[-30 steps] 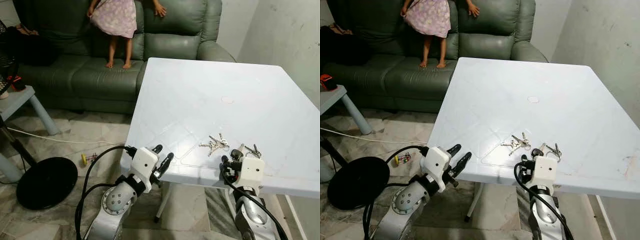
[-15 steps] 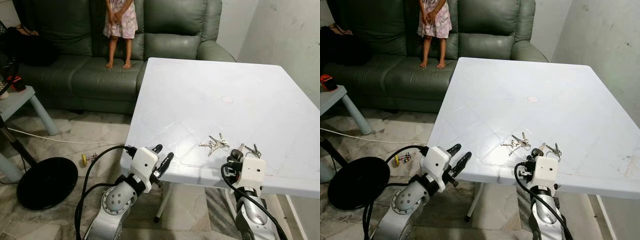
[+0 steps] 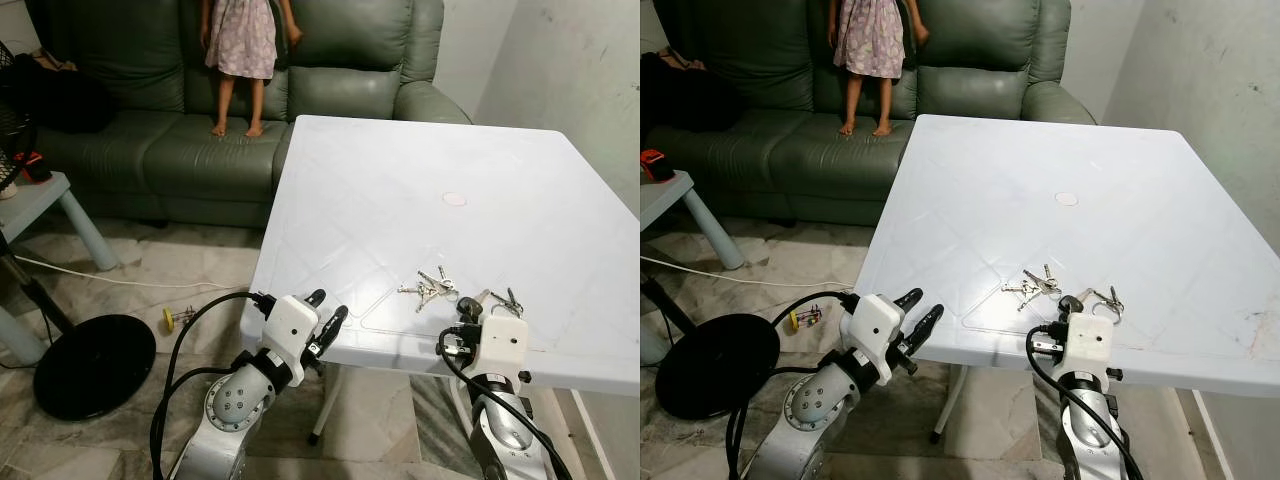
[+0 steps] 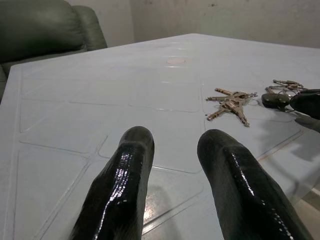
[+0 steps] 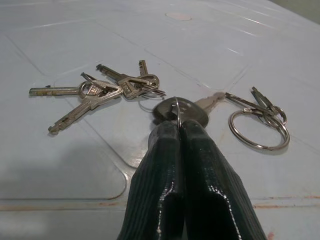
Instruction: Hang keys on a hook
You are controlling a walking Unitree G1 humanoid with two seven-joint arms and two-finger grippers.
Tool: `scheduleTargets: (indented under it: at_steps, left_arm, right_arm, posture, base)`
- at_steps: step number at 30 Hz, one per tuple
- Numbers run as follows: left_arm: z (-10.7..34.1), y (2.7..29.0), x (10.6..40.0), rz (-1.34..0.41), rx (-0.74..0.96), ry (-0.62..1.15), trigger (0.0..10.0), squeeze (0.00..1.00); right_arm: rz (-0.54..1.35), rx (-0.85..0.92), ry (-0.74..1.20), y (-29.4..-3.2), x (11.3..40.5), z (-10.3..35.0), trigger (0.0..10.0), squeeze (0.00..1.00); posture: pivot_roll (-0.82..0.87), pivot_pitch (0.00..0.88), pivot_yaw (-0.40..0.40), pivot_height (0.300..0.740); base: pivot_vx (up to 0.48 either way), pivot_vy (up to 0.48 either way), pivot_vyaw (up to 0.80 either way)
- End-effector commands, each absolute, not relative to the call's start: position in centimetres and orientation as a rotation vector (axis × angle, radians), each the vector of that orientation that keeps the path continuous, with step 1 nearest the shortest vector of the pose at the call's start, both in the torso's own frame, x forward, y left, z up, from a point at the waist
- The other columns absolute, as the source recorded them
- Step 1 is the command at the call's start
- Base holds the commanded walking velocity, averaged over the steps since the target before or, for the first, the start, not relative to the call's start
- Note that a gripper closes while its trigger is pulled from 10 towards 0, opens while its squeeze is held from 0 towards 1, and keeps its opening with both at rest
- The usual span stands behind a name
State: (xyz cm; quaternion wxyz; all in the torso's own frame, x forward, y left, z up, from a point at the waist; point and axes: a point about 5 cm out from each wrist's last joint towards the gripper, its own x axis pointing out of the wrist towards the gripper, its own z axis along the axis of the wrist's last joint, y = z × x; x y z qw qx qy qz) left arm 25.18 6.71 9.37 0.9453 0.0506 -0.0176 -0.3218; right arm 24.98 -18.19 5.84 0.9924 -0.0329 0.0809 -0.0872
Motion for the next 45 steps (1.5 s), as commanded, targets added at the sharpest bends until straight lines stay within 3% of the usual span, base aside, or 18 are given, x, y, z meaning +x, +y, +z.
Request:
scheduleTargets:
  at_steps: [1,9,10,11,22,30,35,40,45]
  left_arm:
    - [9.8,6.5,25.1,-0.663,0.114,-0.06,10.0,0.0]
    - [9.9,6.5,25.2,-0.657,0.116,-0.065,10.0,0.0]
    - [9.9,6.5,25.2,-0.654,0.116,-0.067,10.0,0.0]
    - [9.9,6.5,25.3,-0.64,0.12,-0.077,10.0,0.0]
    - [10.4,6.8,26.1,-0.601,0.112,-0.099,10.0,0.0]
    - [11.1,7.4,27.0,-0.546,0.089,-0.12,10.0,0.0]
    - [13.2,9.9,29.3,-0.382,-0.029,-0.18,10.0,0.0]
    - [13.6,10.6,29.7,-0.351,-0.048,-0.191,10.0,0.0]
    - [14.5,13.4,30.4,-0.261,-0.103,-0.237,10.0,0.0]
  right_arm:
    - [-0.175,-0.091,0.163,-18.1,25.0,6.1,0.0,0.0]
    - [-0.185,-0.177,0.188,-17.9,25.0,5.6,0.0,0.0]
    - [-0.176,-0.141,0.176,-17.7,25.1,5.6,4.5,0.0]
    - [-0.147,-0.031,0.175,-17.3,25.3,5.7,10.0,0.0]
    - [-0.004,0.23,-0.036,-15.1,26.6,9.2,10.0,0.0]
    - [0.071,0.257,-0.177,-14.6,26.7,11.7,10.0,0.0]
    - [0.053,0.242,-0.298,-16.1,27.9,14.3,10.0,0.0]
    - [0.056,0.235,-0.306,-16.3,28.1,14.6,10.0,0.0]
    - [0.11,0.146,-0.316,-16.7,28.0,15.0,10.0,0.0]
  posture:
    - [0.09,0.0,-0.041,0.736]
    - [0.09,0.0,-0.043,0.736]
    - [0.09,0.0,-0.043,0.736]
    - [0.09,0.0,-0.044,0.736]
    - [0.09,0.0,-0.043,0.736]
    - [0.09,0.0,-0.044,0.736]
    - [0.1,0.0,-0.047,0.736]
    - [0.1,0.0,-0.049,0.736]
    - [0.1,0.0,-0.051,0.736]
  base:
    - [0.0,0.0,0.0]
    - [0.0,0.0,0.0]
    - [0.0,0.0,0.0]
    - [0.0,0.0,0.0]
    - [0.0,0.0,0.0]
    - [0.0,0.0,0.0]
    - [0.0,0.0,0.0]
    - [0.0,0.0,0.0]
    - [0.0,0.0,0.0]
